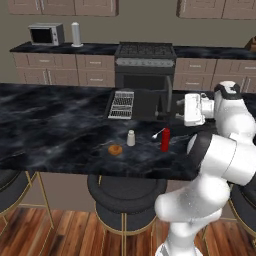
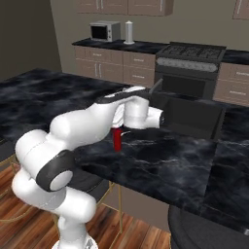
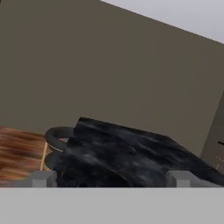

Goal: Move the ketchup and shaker from the cabinet to the dining counter.

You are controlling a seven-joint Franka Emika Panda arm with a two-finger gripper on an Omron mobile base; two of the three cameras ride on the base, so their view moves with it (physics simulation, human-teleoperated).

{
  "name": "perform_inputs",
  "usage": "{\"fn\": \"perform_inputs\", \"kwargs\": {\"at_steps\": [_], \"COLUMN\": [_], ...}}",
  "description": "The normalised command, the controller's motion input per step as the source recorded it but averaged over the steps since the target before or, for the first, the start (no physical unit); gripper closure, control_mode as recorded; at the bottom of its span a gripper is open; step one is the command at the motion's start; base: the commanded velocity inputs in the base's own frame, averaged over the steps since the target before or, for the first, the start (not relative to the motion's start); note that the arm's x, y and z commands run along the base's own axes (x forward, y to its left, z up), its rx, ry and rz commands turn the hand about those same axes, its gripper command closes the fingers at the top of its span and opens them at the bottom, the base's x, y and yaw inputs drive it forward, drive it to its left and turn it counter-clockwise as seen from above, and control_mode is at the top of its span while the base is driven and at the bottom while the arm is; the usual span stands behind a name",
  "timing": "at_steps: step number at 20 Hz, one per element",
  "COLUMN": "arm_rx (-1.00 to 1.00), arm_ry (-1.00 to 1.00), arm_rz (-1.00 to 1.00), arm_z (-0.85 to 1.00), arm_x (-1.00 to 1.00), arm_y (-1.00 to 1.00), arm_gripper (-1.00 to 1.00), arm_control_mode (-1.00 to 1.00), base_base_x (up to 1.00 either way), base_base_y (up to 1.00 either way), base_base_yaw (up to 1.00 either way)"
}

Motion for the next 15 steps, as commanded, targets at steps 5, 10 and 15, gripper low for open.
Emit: {"fn": "perform_inputs", "kwargs": {"at_steps": [5, 10, 15], "arm_rx": [-0.3, -0.35, -0.34], "arm_ry": [0.1, 0.03, 0.0], "arm_rz": [-0.01, 0.0, 0.0], "arm_z": [0.66, 0.41, 0.25], "arm_x": [-0.96, -1.0, -1.0], "arm_y": [0.67, 0.73, 0.64], "arm_gripper": [-1.0, -1.0, -1.0], "arm_control_mode": [-1.0, -1.0, -1.0], "base_base_x": [0.0, 0.0, 0.0], "base_base_y": [0.0, 0.0, 0.0], "base_base_yaw": [0.0, 0.0, 0.0]}}
